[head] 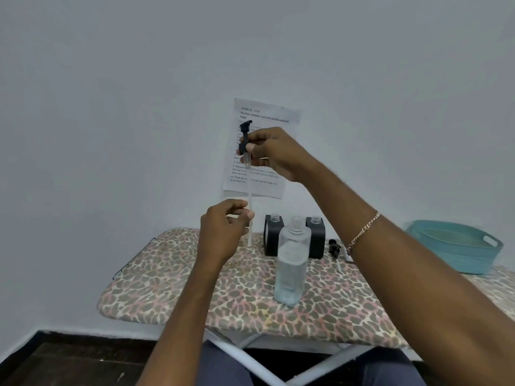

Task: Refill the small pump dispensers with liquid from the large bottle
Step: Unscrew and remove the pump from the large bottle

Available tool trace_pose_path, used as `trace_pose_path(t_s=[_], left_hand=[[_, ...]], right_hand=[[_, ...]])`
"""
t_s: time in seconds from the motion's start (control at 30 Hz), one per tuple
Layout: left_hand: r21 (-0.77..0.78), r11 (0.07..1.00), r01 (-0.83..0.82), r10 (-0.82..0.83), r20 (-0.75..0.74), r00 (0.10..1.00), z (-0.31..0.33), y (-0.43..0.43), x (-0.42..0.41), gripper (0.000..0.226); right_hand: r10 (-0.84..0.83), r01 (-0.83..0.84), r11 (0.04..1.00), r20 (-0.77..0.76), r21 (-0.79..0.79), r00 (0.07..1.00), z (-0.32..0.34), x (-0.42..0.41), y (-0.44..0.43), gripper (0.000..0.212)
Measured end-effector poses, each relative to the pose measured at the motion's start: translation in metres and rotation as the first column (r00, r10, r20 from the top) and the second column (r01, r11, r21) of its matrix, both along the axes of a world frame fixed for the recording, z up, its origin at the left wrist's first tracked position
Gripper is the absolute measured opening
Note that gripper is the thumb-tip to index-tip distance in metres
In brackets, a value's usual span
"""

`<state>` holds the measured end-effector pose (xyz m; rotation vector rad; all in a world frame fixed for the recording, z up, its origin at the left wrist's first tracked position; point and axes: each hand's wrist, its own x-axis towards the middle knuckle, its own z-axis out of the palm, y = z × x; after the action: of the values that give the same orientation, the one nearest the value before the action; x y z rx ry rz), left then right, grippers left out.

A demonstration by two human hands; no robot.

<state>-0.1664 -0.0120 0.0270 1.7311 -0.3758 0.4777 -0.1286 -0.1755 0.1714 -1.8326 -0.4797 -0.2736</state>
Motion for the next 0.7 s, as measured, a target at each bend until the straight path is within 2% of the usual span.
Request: trace_pose_path(t_s=[0.27, 0.37, 0.47, 0.57, 0.7], left_hand=[[0.021, 0.999, -0.046, 0.050, -0.258, 0.965, -0.019, 0.029, 0.028, 0.002], [0.071, 0.995, -0.071, 0.094, -0.415, 0.905, -0.027, 0.038, 0.041, 0.004], [0.131, 0.990, -0.057, 0.122, -0.567, 0.815, -0.037, 0.044, 0.056, 0.003], [0.204, 0.978, -0.046, 0.169, -0.639, 0.751, -0.055, 0.049, 0.072, 0.016], [0.318, 0.948, -0.008, 0.230, -0.669, 0.707, -0.079, 0.054, 0.084, 0.035]], right_hand=[[-0.117, 0.070, 0.980, -0.251, -0.188, 0.961, -0.033, 0.058, 0.064, 0.016], [-0.218, 0.128, 0.956, -0.349, -0.262, 0.911, -0.058, 0.078, 0.086, 0.011], [-0.302, 0.159, 0.932, -0.455, -0.326, 0.838, -0.086, 0.094, 0.102, 0.024], [-0.337, 0.131, 0.917, -0.554, -0.377, 0.761, -0.116, 0.110, 0.112, 0.033], [-0.366, 0.057, 0.892, -0.644, -0.447, 0.672, -0.155, 0.131, 0.120, 0.033]])
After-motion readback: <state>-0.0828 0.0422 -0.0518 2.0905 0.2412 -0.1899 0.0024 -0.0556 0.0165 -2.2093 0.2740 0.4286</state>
